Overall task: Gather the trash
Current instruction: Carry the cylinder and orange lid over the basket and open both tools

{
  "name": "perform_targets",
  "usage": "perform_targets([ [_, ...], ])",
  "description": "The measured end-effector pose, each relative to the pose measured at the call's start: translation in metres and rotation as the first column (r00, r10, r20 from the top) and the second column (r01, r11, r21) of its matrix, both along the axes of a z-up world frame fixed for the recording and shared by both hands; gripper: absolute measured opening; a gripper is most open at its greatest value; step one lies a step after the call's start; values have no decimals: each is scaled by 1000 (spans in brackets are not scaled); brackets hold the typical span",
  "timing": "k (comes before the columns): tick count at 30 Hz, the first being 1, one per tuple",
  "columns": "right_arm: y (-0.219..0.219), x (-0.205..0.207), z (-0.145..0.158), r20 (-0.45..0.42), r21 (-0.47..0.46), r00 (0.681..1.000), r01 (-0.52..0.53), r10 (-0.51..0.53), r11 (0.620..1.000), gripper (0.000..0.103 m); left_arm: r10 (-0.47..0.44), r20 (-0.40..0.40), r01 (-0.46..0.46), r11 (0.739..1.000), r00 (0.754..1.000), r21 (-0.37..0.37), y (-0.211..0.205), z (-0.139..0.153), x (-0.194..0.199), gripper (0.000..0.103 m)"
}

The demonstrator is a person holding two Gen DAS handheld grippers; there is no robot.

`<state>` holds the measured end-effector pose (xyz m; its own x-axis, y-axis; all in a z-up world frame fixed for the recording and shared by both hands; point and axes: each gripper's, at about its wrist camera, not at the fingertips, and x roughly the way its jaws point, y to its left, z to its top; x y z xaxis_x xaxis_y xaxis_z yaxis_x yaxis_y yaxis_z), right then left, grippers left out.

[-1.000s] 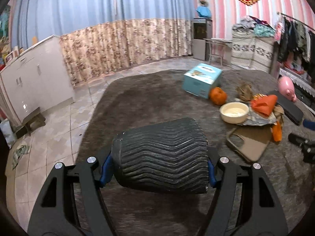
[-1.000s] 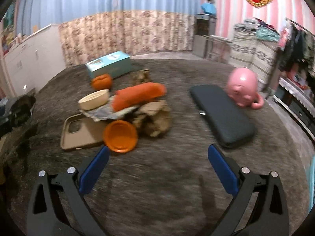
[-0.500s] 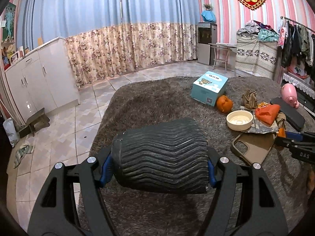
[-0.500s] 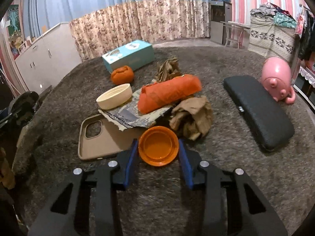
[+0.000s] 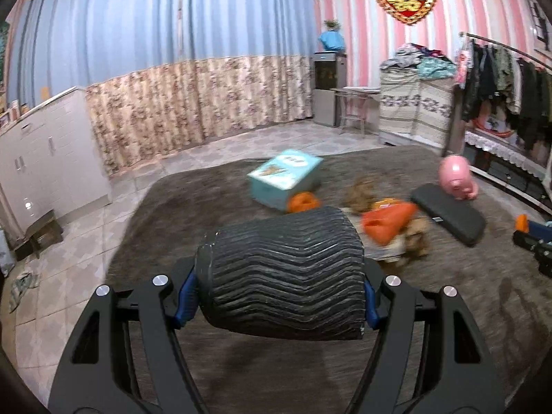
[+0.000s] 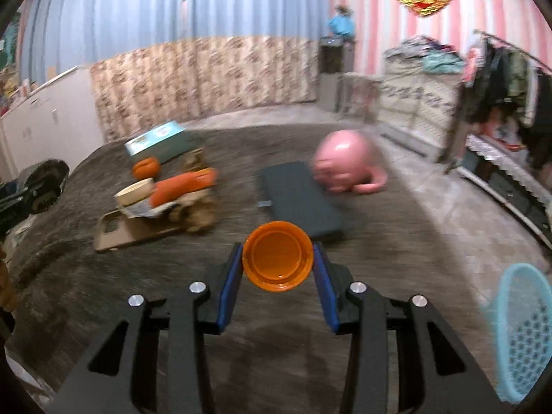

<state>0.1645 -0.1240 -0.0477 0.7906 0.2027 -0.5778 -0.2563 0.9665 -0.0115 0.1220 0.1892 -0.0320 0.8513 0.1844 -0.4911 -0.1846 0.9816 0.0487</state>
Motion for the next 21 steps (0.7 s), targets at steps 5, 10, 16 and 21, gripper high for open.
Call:
perform_targets([
  [5,-77,-20,15,55,-9,988,144,-143,990,41,-103,9,103,995,995,-6,-62,2,12,69],
  [10,-156,-44,20,94,-16,952,295,-292,955,41,-203,15,203,979,979,-5,-125,6,21,69],
  [16,-239,-71,18,110,18,886,452,-451,892,41,-354,16,354,934,935,-34,-211,4,28,69],
  [21,-284,-81,7,91,33,841,532,-533,846,41,-465,10,465,885,885,2,-289,-8,28,69],
])
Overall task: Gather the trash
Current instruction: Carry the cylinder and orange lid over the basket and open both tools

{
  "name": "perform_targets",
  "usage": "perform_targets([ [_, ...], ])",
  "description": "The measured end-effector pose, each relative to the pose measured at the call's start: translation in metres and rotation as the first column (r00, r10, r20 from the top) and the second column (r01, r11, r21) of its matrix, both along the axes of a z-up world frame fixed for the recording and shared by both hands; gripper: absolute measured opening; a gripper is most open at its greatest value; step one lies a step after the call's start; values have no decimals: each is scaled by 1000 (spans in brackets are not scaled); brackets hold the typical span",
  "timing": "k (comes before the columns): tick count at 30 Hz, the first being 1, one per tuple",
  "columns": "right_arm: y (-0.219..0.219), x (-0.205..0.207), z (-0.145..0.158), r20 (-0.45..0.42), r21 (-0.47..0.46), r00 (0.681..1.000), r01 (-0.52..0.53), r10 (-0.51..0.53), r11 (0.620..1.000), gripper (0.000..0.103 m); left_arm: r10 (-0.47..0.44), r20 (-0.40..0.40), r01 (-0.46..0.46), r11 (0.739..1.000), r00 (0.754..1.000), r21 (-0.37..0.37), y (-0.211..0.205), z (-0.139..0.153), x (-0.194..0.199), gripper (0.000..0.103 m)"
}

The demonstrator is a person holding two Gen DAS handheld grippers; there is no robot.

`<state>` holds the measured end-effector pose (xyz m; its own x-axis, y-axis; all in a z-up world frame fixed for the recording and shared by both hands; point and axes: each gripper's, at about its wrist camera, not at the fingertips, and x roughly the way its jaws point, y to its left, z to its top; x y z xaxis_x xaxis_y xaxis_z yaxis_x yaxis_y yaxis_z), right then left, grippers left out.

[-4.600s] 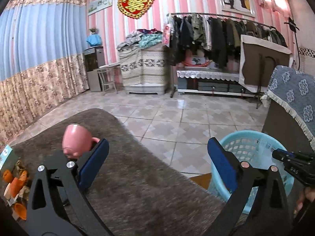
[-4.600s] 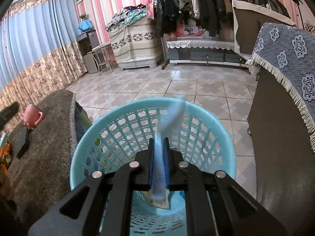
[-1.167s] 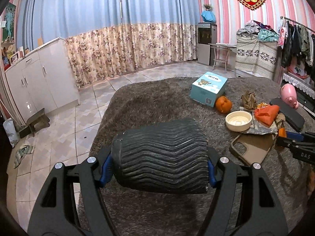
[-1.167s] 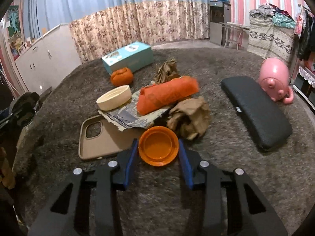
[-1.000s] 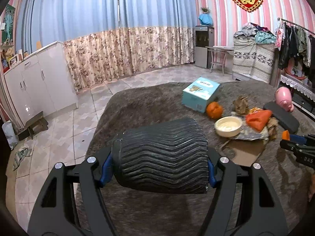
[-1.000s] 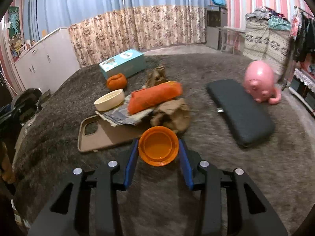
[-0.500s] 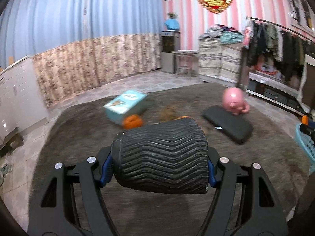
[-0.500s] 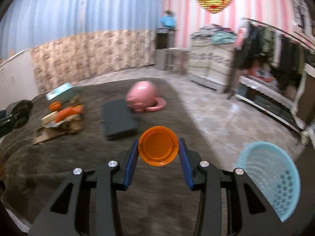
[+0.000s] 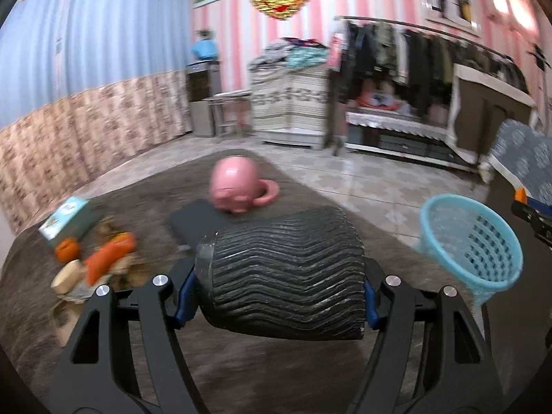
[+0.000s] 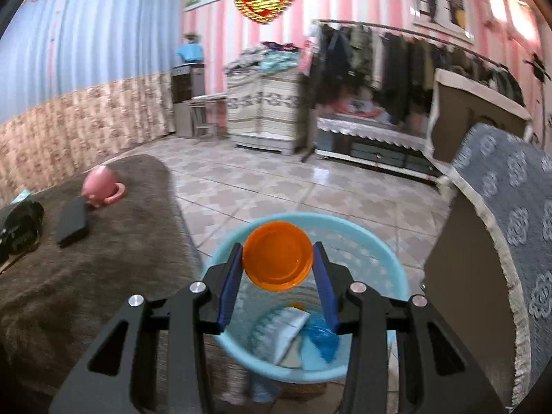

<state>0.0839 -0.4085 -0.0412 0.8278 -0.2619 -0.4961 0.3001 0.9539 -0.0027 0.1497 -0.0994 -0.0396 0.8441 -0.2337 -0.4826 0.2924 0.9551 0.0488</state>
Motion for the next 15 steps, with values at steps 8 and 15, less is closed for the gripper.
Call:
perform_targets([
  [8,-46,-6,-14,1,6,996,91,-91,996,41,-142,0,142,990,990,2,-89,-10,10,69],
  [15,-87,-19,-24,9,39,986,165,-166,985,41,-269,7,269,963,963,28,-171,-18,18,69],
])
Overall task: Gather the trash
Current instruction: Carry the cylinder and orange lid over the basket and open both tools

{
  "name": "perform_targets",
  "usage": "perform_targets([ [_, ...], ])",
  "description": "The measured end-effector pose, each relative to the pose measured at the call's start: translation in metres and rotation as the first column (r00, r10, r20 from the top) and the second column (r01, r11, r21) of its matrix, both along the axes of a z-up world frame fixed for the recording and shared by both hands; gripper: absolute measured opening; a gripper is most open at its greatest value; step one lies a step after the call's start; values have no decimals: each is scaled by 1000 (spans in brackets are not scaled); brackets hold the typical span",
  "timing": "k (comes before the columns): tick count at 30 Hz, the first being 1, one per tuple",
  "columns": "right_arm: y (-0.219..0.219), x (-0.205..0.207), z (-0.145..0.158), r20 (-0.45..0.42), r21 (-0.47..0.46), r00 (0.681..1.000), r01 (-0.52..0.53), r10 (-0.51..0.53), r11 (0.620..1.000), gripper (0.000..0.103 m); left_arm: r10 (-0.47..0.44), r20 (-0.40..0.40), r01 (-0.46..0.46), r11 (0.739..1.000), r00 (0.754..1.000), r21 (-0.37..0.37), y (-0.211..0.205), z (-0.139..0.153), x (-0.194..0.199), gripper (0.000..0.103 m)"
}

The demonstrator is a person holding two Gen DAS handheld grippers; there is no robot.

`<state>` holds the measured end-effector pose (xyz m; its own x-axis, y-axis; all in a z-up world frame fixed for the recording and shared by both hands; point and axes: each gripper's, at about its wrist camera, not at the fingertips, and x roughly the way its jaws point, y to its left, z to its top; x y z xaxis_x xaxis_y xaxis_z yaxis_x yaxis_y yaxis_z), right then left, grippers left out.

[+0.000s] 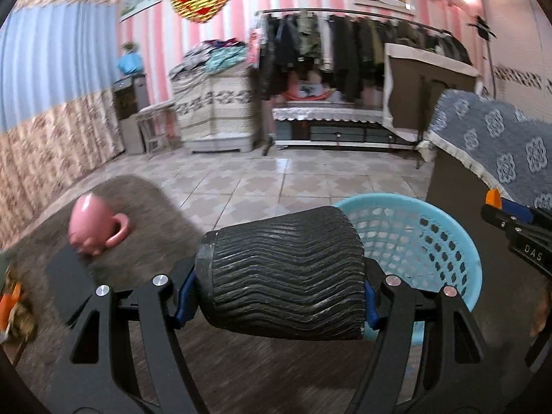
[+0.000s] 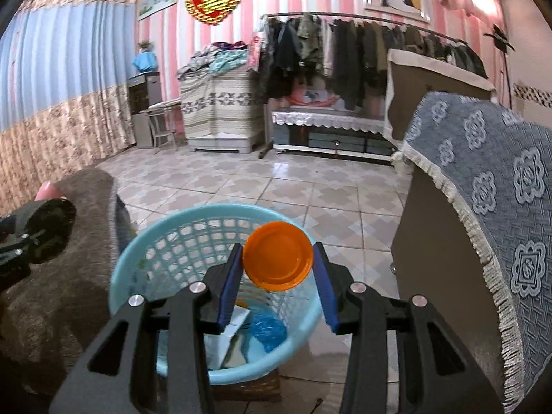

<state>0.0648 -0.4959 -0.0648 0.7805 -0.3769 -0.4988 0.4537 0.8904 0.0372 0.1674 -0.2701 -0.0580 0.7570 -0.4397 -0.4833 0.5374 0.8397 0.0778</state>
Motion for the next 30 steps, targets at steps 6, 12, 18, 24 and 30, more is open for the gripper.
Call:
perform_targets([
  [6,-26,-3,-11,-1,36,999,33,-33,999,41,-78,-21,78,997,997,3,-50,-9,6,69],
  [12,-38,-6,-15,1,50,998,55,-55,997,41,-137,-20,138,989,990,55,-90,-14,10,70],
  [18,-38,-6,-17,-3,52,998,57,-57,997,41,-102,-31,103,994,994,29,-86,-7,23,88],
  [24,-31,-2,-18,-14,41,999,49,-48,998,41,-3,8,3,1000,1000,29,-55,2,37,94],
  [30,-20,13,-20,-24,51,999,36,-35,998,41,86,24,-86,996,996,5,-14,10,47,97],
])
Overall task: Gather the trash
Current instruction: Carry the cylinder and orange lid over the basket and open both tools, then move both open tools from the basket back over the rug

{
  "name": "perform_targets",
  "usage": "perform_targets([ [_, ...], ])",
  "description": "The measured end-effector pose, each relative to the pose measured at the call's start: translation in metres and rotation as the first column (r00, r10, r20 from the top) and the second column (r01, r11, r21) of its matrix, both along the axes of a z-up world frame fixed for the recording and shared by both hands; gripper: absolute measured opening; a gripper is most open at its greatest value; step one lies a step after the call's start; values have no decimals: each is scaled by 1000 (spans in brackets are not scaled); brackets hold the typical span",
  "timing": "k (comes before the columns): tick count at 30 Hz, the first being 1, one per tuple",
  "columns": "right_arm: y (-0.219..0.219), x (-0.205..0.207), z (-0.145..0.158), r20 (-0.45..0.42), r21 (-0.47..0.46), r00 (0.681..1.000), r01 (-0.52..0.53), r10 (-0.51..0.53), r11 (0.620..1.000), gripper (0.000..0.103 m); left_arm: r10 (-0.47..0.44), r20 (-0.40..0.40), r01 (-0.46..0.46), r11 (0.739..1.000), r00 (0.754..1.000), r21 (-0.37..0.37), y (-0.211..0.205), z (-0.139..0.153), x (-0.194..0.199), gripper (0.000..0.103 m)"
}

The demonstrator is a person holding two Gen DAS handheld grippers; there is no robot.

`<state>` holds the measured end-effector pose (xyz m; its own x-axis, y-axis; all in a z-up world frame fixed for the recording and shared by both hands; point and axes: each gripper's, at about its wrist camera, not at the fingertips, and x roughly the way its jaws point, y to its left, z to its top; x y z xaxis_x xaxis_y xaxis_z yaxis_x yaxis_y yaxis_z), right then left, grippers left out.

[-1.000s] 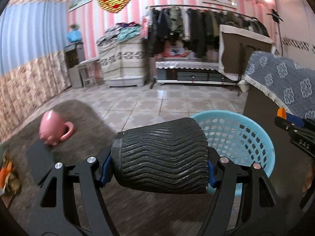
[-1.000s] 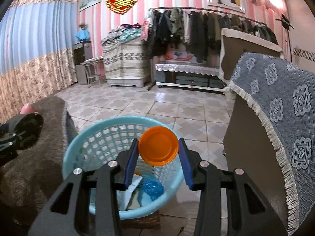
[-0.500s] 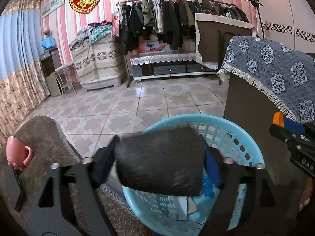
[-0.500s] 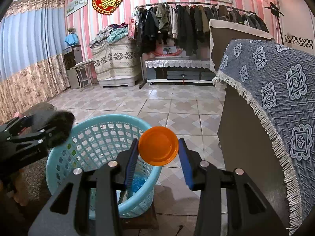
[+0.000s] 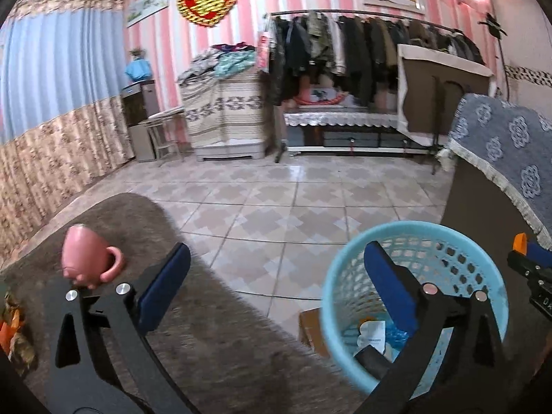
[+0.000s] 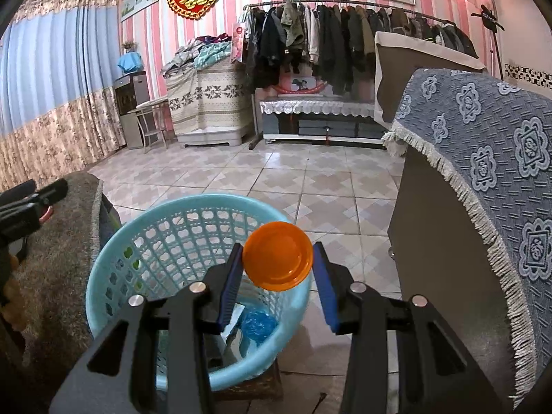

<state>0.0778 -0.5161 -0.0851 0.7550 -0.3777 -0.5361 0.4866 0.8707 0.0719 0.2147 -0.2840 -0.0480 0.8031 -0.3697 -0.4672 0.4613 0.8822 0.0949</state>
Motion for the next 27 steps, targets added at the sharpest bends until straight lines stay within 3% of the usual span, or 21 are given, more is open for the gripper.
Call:
perform_targets([
  [12,22,49,-13,-16,39,999,-32,33,999,42,87,-3,-87,996,996,-14,49,-2,-4,97],
  [13,25,52,-12,-18,31,999,-34,34,999,45,92,-2,-92,996,996,-12,52,-2,-5,97],
  [15,29,54,-9,-16,6,1000,-23,23,1000,71,100,2,-100,995,995,-10,58,-1,-6,97],
  [21,45,52,8,13,-55,999,-33,34,998,90,126,15,-126,992,992,-26,78,8,-14,97],
  [27,59,48,23,35,-57,998,-47,49,997,96,168,26,-167,985,985,-48,109,18,-23,97],
])
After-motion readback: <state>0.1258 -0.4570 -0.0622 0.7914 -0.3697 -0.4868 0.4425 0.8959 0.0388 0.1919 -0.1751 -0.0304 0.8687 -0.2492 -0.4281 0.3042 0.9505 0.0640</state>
